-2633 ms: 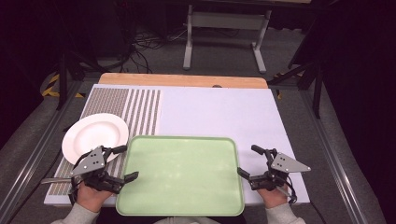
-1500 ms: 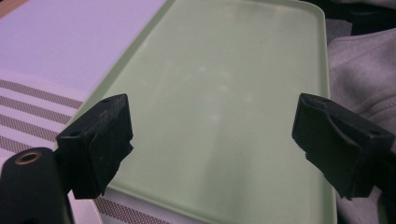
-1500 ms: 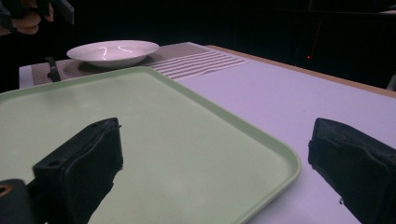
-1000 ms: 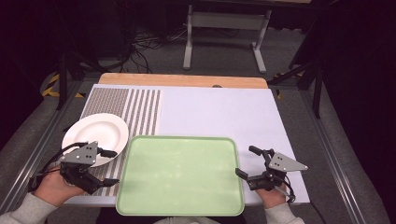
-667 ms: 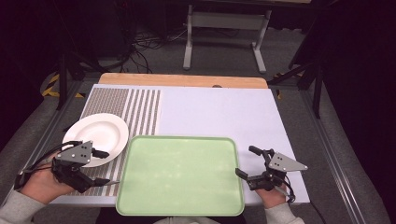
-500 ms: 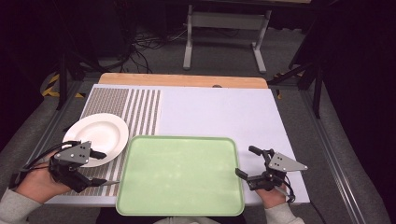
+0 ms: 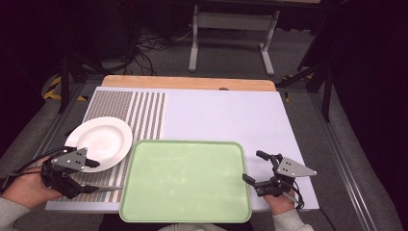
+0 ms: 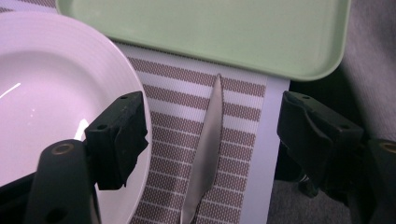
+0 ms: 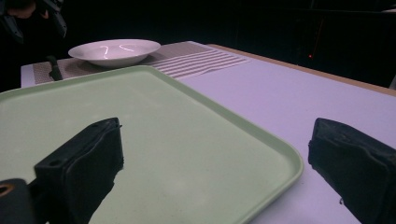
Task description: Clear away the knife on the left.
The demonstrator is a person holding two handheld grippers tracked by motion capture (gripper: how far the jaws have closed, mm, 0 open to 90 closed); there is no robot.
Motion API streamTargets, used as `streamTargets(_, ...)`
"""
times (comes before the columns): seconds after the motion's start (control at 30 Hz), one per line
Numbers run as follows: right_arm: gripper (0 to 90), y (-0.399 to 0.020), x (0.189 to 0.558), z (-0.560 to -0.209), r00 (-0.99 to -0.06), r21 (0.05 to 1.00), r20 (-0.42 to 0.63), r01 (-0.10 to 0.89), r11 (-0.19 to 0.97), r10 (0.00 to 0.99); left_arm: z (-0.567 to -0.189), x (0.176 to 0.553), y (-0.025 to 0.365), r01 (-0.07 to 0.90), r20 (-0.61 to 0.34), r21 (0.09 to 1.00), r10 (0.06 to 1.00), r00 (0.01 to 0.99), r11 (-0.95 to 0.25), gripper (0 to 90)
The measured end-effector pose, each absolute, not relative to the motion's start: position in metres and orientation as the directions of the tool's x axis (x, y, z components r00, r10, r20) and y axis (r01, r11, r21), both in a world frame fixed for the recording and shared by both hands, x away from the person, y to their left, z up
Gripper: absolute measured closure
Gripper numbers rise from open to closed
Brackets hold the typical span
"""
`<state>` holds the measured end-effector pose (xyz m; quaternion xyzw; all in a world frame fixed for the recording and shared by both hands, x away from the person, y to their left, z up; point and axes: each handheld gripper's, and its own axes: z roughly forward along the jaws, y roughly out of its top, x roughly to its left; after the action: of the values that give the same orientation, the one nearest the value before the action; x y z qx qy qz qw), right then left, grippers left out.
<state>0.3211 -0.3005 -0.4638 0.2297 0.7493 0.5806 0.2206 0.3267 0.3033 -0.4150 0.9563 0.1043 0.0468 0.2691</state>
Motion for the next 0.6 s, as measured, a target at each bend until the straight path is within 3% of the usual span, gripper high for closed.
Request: streamTargets(0.6, 3.7, -0.3, 0.322, -0.465, -0.805, 0.973, -0.05, 0.095, 0.212, 0.591, -0.435, 0.334, 0.321, 0.25, -0.029, 0.334, 0.255, 0.967, -0.909, 38.3)
